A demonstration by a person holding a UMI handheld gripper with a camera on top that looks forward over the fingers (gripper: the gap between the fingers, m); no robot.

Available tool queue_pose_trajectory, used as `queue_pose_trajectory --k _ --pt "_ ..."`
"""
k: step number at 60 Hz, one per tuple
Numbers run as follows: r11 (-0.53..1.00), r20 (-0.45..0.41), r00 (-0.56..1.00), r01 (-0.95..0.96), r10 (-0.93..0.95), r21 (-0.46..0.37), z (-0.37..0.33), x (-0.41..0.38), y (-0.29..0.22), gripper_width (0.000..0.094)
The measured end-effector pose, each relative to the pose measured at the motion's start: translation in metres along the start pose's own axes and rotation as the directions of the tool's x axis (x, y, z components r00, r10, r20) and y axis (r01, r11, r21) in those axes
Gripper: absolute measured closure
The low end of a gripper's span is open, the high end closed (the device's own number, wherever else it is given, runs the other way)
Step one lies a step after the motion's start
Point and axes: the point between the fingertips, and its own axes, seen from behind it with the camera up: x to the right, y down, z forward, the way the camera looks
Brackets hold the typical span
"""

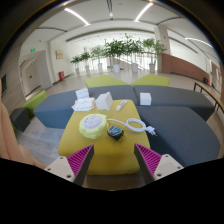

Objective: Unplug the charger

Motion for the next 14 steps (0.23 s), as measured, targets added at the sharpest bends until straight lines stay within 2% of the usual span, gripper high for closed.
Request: queue_pose_trajectory --k 8,14 --pt "0.998 0.08 0.995 -0.058 0.058 -0.001 0.006 -0.007 0.009 0.0098" --pt "0.995 0.101 0.99 -0.097 0.099 -0.03 0.012 -0.002 0.021 0.0096"
